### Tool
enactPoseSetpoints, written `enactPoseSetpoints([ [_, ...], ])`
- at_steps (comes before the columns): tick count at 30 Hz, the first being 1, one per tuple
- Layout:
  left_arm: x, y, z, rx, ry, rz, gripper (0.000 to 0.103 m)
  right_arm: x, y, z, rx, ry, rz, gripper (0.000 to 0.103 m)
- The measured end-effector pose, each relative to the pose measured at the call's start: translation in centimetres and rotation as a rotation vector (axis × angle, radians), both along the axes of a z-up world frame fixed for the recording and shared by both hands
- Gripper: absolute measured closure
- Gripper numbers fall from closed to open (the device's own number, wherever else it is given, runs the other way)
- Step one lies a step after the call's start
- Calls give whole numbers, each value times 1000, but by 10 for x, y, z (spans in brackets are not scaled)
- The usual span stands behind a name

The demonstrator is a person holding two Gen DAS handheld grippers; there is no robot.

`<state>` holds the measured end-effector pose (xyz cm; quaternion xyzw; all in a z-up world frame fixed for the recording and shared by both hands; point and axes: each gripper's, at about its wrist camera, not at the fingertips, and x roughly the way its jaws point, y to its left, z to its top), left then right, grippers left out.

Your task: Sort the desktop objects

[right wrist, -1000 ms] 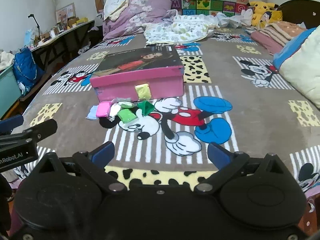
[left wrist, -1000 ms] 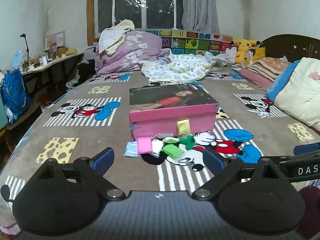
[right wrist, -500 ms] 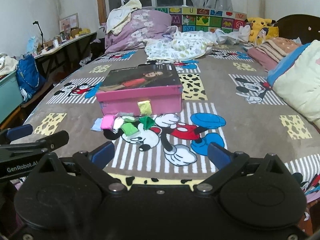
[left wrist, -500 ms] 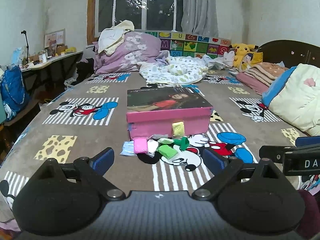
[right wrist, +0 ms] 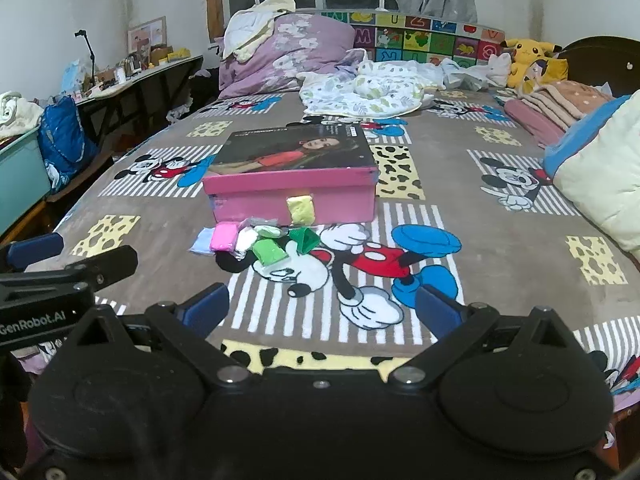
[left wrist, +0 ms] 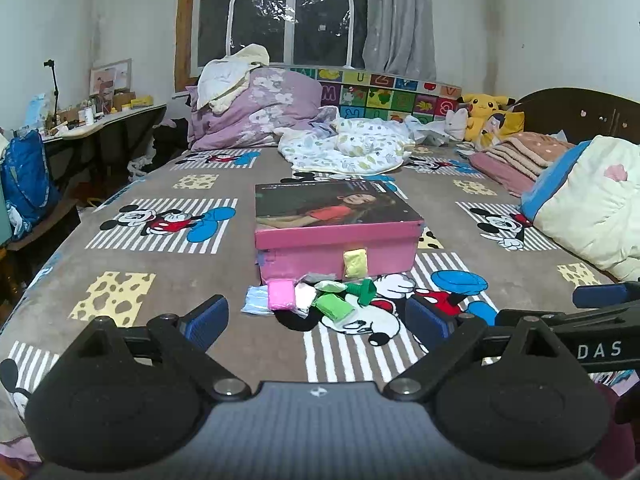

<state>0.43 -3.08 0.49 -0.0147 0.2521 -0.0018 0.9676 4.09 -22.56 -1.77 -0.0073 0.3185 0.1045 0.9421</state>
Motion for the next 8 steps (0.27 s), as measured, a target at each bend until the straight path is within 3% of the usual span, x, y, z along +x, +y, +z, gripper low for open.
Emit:
enactPoseSetpoints([
  [8,0,4,-2,-12,0,4,7,1,4,0,-8,4,3,2],
])
